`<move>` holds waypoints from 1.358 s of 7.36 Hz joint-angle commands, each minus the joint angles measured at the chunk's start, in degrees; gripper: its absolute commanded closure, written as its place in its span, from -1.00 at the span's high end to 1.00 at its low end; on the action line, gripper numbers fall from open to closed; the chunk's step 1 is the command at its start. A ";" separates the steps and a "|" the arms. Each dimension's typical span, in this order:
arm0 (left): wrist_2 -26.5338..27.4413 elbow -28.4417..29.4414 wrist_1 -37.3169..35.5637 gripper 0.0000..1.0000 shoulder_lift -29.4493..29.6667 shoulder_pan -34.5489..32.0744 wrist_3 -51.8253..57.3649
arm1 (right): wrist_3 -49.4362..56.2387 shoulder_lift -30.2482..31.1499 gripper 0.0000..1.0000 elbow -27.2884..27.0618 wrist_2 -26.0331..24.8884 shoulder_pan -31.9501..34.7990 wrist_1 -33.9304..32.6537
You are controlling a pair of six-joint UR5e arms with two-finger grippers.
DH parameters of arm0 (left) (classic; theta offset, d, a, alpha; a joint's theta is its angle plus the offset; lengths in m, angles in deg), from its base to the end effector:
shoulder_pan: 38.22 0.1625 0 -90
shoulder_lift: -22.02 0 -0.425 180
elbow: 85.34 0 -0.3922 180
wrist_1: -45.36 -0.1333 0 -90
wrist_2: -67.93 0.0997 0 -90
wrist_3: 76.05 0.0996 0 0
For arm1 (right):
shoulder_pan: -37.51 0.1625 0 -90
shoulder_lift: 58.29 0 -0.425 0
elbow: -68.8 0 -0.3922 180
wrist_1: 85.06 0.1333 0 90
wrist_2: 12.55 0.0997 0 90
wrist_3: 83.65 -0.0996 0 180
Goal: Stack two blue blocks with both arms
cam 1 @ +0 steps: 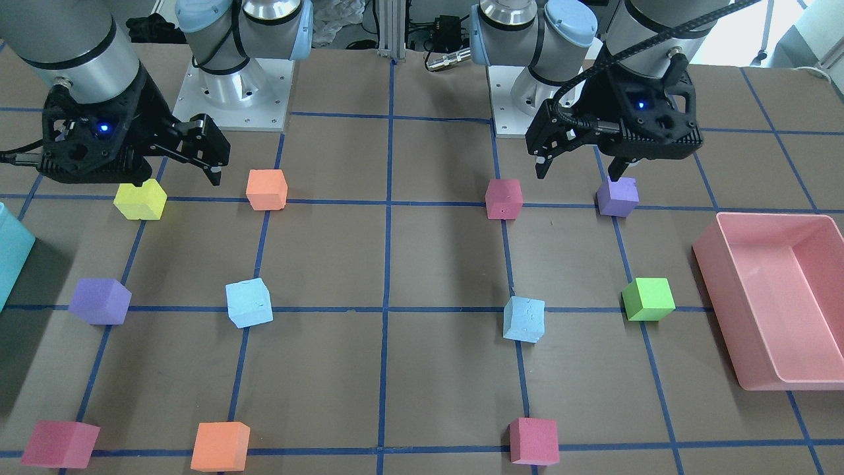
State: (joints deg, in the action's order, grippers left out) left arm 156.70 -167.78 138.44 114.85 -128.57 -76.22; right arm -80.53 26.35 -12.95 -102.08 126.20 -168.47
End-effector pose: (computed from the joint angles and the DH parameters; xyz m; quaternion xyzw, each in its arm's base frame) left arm -0.1386 -0.5135 0.5227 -0.0017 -0.9998 0.0143 0.0108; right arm 0.1221 -0.5274 0.4996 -0.0157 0.9993 0.0321 0.0053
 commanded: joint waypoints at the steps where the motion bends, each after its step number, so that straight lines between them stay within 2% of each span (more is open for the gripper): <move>1: 0.00 0.00 0.00 1.00 -0.03 0.00 0.00 | 0.04 -0.09 1.00 -0.16 0.05 0.25 -0.09; 4: 0.09 -0.09 0.00 1.00 -0.03 0.00 0.08 | 1.09 -2.10 1.00 -1.30 -0.91 -0.44 -1.50; 6: 0.09 -0.09 0.00 1.00 -0.03 0.00 0.08 | 1.27 -4.74 1.00 -3.76 -0.83 -1.32 -5.26; 8: 0.09 -0.09 0.00 1.00 -0.03 0.00 0.08 | 1.27 -8.15 1.00 -6.82 0.13 -1.06 -15.58; 9: 0.09 -0.09 0.00 1.00 0.06 0.00 0.00 | 1.27 -10.78 1.00 -9.54 0.14 -0.37 -22.96; 10: 0.17 -0.09 0.00 1.00 -0.02 0.00 0.08 | 2.67 -11.25 1.00 -12.53 0.14 -0.36 -27.29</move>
State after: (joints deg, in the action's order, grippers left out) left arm 156.81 -167.87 138.44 114.85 -128.58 -76.17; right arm -78.92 16.79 -21.92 -102.02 125.58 -188.84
